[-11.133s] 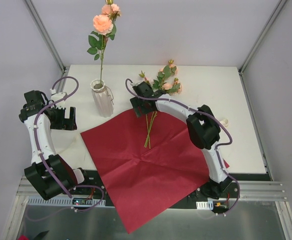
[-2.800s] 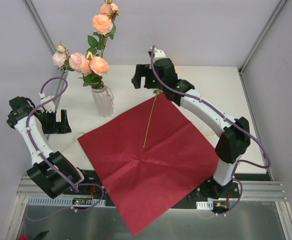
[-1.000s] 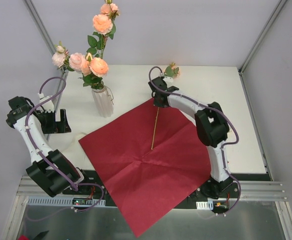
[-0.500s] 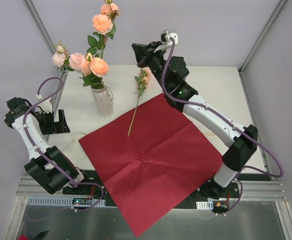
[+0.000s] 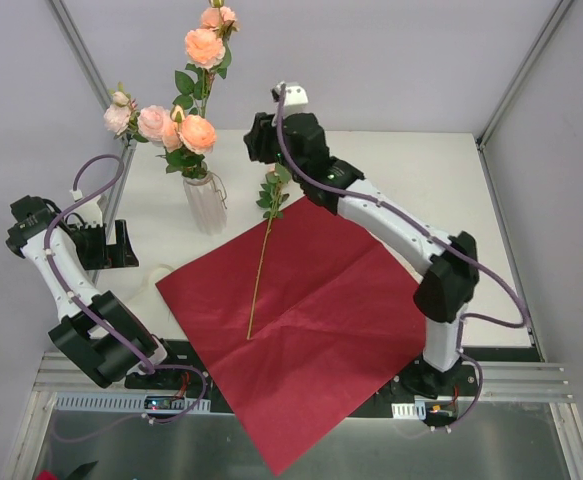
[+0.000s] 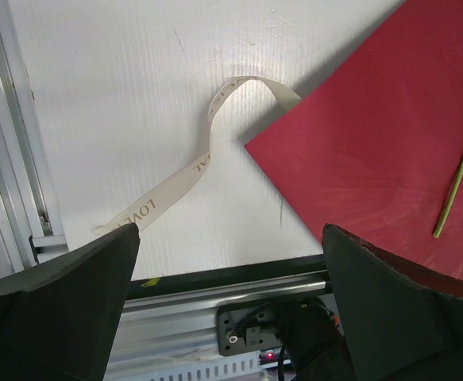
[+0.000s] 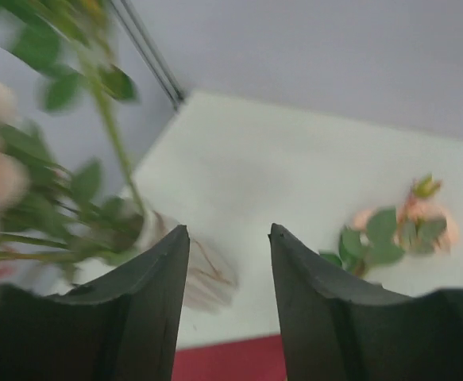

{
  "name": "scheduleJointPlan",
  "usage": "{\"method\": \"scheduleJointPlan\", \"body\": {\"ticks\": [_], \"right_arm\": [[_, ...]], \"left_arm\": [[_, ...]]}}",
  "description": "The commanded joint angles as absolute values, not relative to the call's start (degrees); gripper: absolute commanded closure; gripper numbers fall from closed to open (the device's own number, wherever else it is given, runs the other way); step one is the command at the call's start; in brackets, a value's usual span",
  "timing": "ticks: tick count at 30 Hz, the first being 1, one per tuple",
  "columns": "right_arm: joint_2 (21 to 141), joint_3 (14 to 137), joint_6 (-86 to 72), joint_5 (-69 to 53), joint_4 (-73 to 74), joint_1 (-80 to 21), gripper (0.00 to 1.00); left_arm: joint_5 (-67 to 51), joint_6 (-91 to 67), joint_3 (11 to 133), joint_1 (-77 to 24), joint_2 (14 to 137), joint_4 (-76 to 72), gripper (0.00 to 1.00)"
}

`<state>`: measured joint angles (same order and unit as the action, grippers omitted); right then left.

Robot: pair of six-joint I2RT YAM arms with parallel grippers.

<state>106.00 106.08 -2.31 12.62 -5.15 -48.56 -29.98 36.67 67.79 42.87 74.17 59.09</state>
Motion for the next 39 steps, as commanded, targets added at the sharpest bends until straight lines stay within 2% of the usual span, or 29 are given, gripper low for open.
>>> {"method": "scheduleJointPlan", "body": {"ticks": [1,2,3,4,9,13,16,20,25,29,33,39], "right_arm": [[117.0,111.0,-8.7,12.0,15.9,-46.8,0.43],[119.1,115.2,-9.3,12.0,21.0,-46.5,0.31],[122.8,117.0,-10.0,11.9,23.1,-46.4,0.04],[124.3,118.3,-10.8,11.7,26.0,-46.1,0.04],[128.9,116.3,-18.5,11.2,25.5,-45.2,0.04],[127.7,110.0,-20.0,2.5,15.8,-43.8,0.04],[126.8,105.4,-20.0,2.4,11.1,-43.1,0.04],[131.6,112.6,-21.2,8.2,21.4,-43.2,0.04],[134.1,115.7,-22.9,11.9,25.1,-43.2,0.01],[138.2,121.9,-23.1,13.1,28.4,-43.9,0.21],[141.8,127.8,-22.9,16.1,34.1,-45.1,0.26],[142.7,127.6,-24.1,19.0,37.0,-45.2,0.34]], "left_arm": [[-32.3,38.2,68.1,43.3,74.1,60.6,0.01],[-32.3,38.2,68.1,43.3,74.2,60.6,0.01],[-32.2,38.4,68.1,43.4,74.2,60.6,0.01],[-32.1,38.5,68.0,43.4,74.1,60.6,0.01],[-31.2,39.5,67.5,43.3,73.7,60.4,0.01],[-30.8,39.6,67.8,43.3,73.7,60.2,0.01],[-30.7,39.3,68.6,43.3,74.1,60.2,0.01],[-30.6,39.3,68.7,43.4,73.7,60.0,0.01],[-30.2,39.3,68.7,43.4,73.7,59.8,0.01],[-30.1,39.3,68.8,43.4,73.7,59.9,0.01],[-30.1,39.6,68.8,43.5,73.7,59.8,0.01],[-30.0,40.3,68.8,44.3,73.8,59.9,0.01]]}}
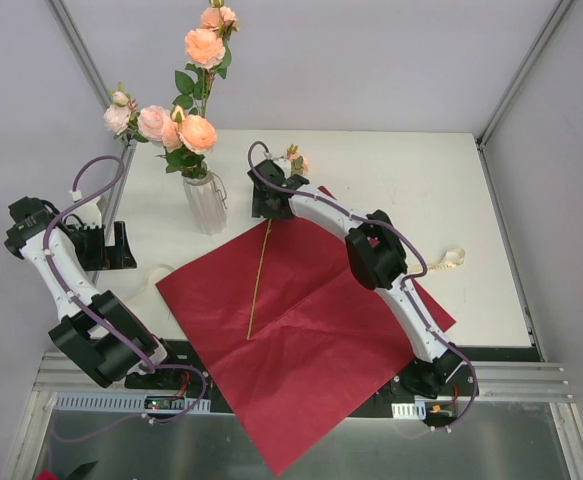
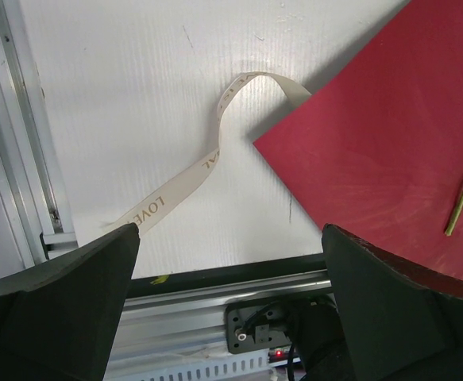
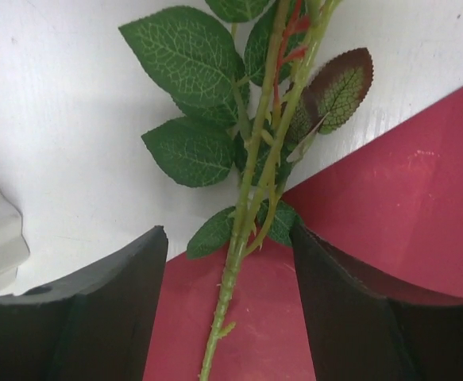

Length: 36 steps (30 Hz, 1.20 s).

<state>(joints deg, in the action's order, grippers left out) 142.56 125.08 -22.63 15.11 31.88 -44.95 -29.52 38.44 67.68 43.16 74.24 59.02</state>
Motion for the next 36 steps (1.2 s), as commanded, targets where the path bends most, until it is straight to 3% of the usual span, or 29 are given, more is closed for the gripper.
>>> {"method": "scheduleJointPlan", "body": {"ticks": [1,4,5,8,10,15,28,36], "right_arm": [[142.9,127.8,-23.9,20.0,38.0,-45.2,0.36],[143.1,128.0,-22.9,21.3,38.6,-45.4,0.48],[143.3,128.1,-22.8,21.9,38.8,-45.4,0.58],[143.9,128.1,-22.0,23.3,39.0,-45.9,0.74],[144.1,128.2,-21.8,23.5,39.1,-46.0,0.78],[142.9,127.2,-22.5,24.0,38.1,-45.9,0.99],[110.3,101.4,-20.1,20.6,4.0,-42.4,0.99],[96.4,95.3,-9.1,14.3,-23.4,-44.6,0.99]], "left_arm": [[-30.1,40.5,68.8,44.4,73.8,59.9,0.01],[-30.4,40.9,68.6,44.8,73.8,59.9,0.01],[-30.4,41.0,68.6,44.8,74.0,59.9,0.01],[-30.6,41.3,68.3,45.4,74.1,59.9,0.01],[-30.5,41.6,68.1,45.7,74.0,59.8,0.01],[-30.5,42.0,68.2,46.4,73.8,59.8,0.01],[-30.5,42.0,68.6,46.4,73.6,60.2,0.01],[-30.6,41.9,69.0,46.5,73.1,60.5,0.01]]}}
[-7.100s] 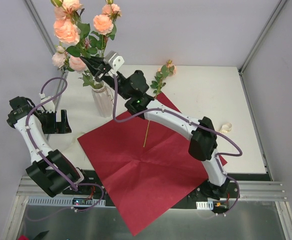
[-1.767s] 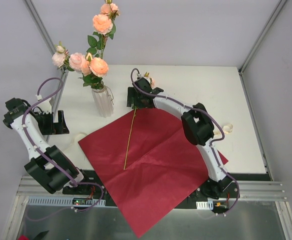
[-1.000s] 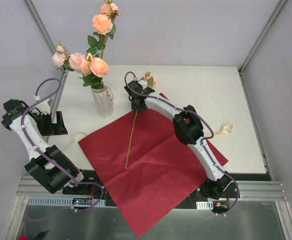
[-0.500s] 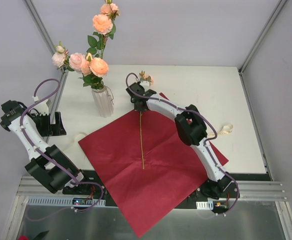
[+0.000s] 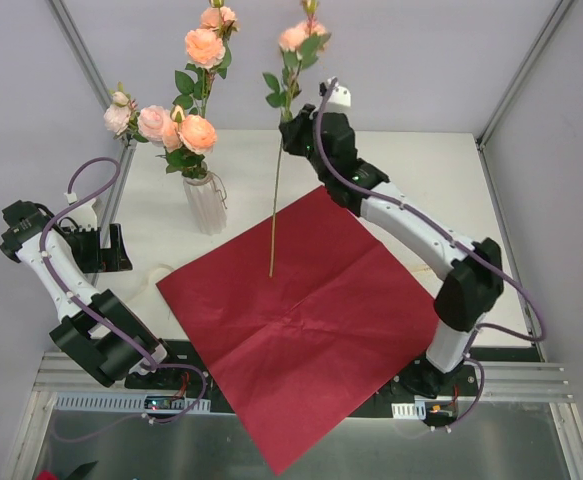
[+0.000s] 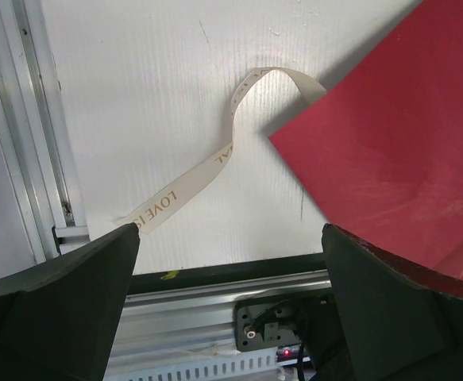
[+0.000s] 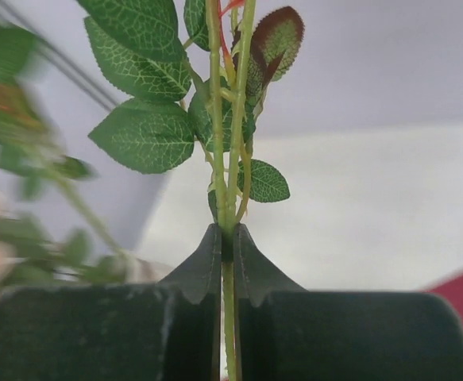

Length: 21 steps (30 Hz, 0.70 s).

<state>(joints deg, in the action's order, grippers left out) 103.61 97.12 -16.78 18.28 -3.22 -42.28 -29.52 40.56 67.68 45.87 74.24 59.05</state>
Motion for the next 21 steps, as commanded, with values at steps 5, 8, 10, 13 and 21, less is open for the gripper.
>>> {"method": "scheduleJointPlan", "body": {"ticks": [5,8,10,13,21], "right_arm": [[95.6,99.6,1.6,8.3,-41.3,-48.6,0.99],[97.8,103.8,6.7,4.5,-48.0,-50.8,0.99],[101.6,112.0,9.5,1.9,-49.4,-52.0,0.99],[105.8,120.2,10.9,-1.2,-49.0,-52.5,0.99],[113.3,125.9,11.2,-1.2,-52.3,-52.8,0.99]], "left_arm": [[-31.3,41.5,69.7,46.5,73.6,60.7,0.01],[-31.4,41.3,69.9,46.5,73.9,61.3,0.01],[-31.4,41.2,69.6,46.5,74.2,61.4,0.01],[-31.2,41.1,69.5,46.5,74.1,61.3,0.01],[-31.0,41.2,70.1,46.4,74.2,61.9,0.01]]}}
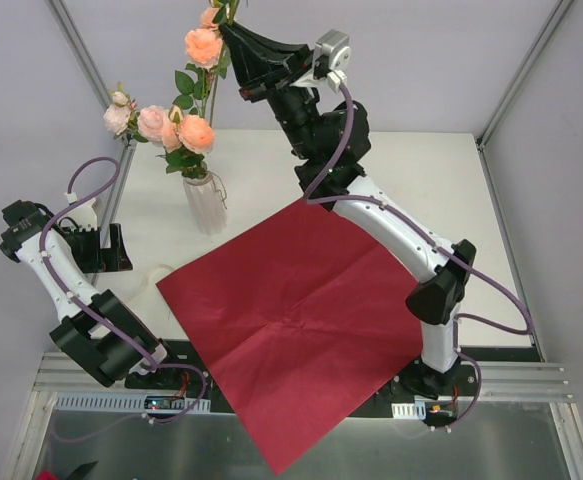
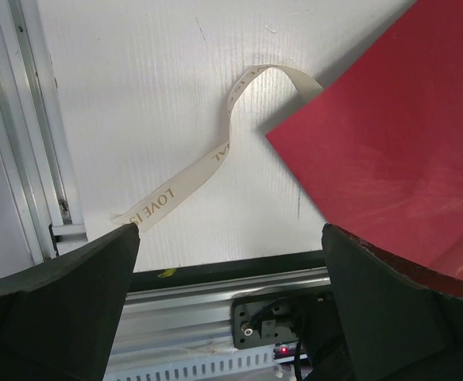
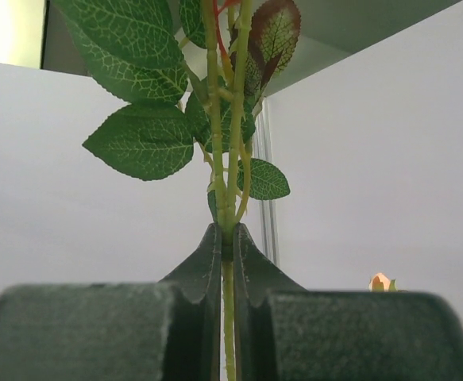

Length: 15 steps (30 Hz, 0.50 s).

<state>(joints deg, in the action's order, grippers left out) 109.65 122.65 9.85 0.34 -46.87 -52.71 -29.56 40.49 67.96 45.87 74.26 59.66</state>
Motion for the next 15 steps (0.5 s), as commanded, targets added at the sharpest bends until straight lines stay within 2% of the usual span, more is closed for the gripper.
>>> {"method": "scheduleJointPlan", "body": {"ticks": [1,15], "right_arm": [[113.9,126.4,10.9,-1.1,-52.6,-52.7,0.99],[121.4,128.8,8.1,2.0,-53.5,-51.7,0.99]], "left_arm": [[-30.9,41.4,70.2,46.5,74.3,61.8,0.01],[-30.1,41.7,70.9,46.5,75.1,62.0,0.01]]}}
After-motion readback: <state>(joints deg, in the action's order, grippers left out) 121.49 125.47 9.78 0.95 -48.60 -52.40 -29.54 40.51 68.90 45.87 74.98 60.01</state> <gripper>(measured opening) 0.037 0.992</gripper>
